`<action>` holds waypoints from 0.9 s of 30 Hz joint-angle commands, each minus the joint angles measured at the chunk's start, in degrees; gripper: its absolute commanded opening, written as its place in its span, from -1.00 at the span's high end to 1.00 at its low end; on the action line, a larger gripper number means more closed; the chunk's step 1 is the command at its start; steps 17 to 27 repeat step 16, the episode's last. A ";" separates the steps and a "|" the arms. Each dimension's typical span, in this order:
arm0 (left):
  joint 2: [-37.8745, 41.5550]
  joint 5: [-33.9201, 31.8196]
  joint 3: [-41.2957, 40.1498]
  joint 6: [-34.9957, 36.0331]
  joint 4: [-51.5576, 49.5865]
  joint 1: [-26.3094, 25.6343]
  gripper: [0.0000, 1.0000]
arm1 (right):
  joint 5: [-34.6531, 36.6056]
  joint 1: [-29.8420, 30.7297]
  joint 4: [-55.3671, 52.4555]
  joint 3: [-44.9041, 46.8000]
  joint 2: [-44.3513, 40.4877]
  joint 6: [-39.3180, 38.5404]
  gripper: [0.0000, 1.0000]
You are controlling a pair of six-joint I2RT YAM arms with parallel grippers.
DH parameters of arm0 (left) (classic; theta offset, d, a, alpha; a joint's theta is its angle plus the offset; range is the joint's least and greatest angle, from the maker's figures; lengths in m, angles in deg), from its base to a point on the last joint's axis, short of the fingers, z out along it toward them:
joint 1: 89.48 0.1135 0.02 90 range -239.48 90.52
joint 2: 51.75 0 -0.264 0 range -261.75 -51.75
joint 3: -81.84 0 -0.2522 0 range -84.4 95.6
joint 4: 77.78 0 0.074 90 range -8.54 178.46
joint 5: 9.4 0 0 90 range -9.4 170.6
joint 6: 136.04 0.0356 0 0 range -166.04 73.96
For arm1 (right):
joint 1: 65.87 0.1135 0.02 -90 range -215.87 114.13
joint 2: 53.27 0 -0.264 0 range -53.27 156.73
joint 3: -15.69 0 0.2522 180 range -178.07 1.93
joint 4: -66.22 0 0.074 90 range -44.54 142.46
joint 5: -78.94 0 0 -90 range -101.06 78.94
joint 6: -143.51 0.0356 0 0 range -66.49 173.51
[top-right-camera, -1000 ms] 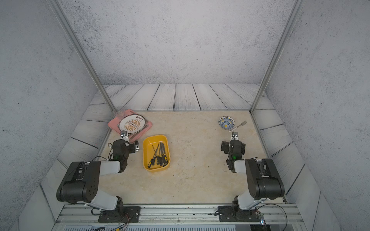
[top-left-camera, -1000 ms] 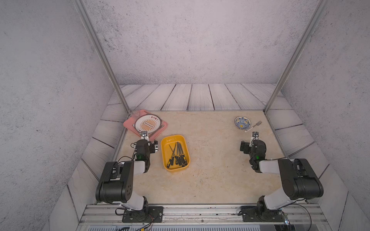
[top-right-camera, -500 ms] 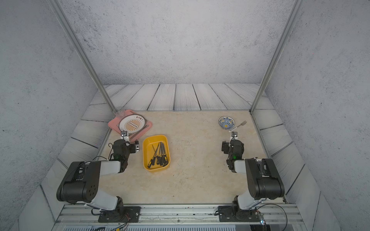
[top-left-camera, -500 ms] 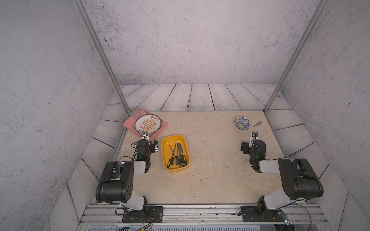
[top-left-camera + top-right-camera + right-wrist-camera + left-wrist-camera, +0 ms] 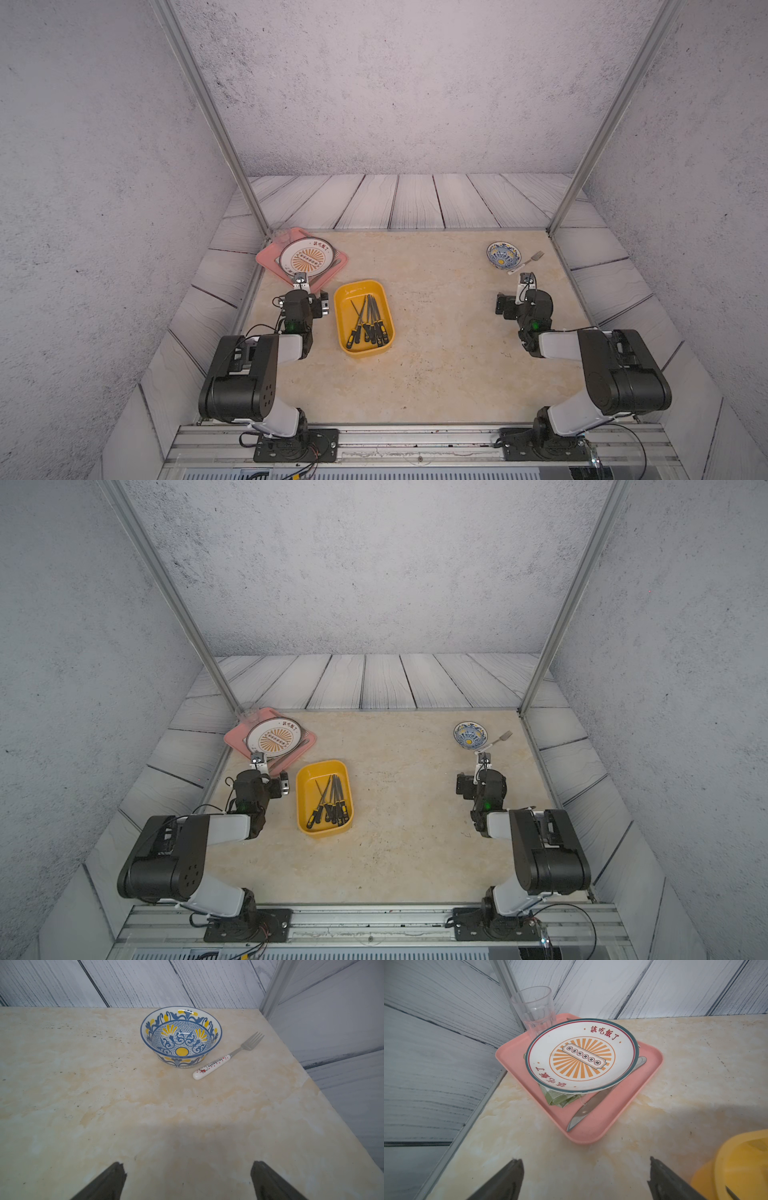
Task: Put the file tool into the storage box
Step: Reset both arms
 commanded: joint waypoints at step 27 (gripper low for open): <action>-0.40 0.27 0.41 -0.82 0.39 0.82 -0.96 | -0.81 -0.31 -0.50 -1.17 -0.91 -0.06 -0.99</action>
